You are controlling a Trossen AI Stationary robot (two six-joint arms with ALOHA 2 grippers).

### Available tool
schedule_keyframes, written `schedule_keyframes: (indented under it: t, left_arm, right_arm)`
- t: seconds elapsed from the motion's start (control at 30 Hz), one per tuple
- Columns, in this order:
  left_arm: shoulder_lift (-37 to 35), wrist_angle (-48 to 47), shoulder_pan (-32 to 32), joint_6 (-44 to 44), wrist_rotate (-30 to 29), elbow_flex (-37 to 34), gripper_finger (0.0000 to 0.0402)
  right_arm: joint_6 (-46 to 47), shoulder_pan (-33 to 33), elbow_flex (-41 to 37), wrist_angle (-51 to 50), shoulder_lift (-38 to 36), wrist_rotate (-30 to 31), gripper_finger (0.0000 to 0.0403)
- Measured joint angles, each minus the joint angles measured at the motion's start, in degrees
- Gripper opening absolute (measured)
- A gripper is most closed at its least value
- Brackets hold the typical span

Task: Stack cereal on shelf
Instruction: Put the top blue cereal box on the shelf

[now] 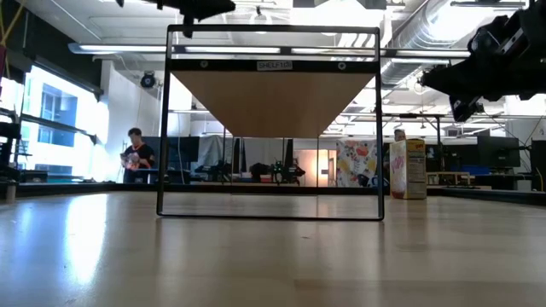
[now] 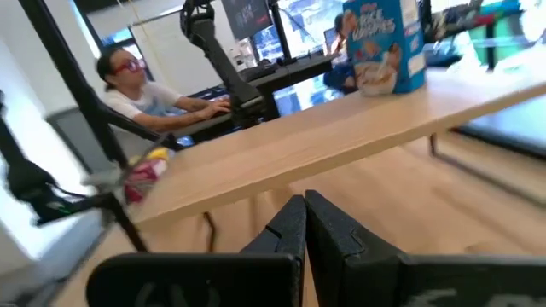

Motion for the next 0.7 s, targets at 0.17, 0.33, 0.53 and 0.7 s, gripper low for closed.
schedule_keyframes:
  t: [0.17, 0.33, 0.53, 0.7]
  left_arm:
    - [-1.5, 1.8, 0.0, -2.9, 1.4, -1.0, 0.0005]
    - [-1.7, 2.6, 0.0, -4.4, 0.9, -1.0, 0.0001]
    - [-0.7, -1.3, 0.1, -7.7, -10.4, -1.0, 0.0000]
    - [3.7, -5.8, 3.1, -9.3, -11.5, -1.0, 0.0000]
  right_arm:
    - [10.0, 0.0, 0.0, 9.9, 0.0, 1.0, 0.0000]
    - [16.4, -0.1, 0.0, 26.1, 0.8, 17.6, 0.0000]
    - [30.2, -2.5, 9.2, 18.8, 15.4, 15.3, 0.0000]
    - [32.6, -7.3, 19.6, 16.9, 36.7, 5.9, 0.0000]
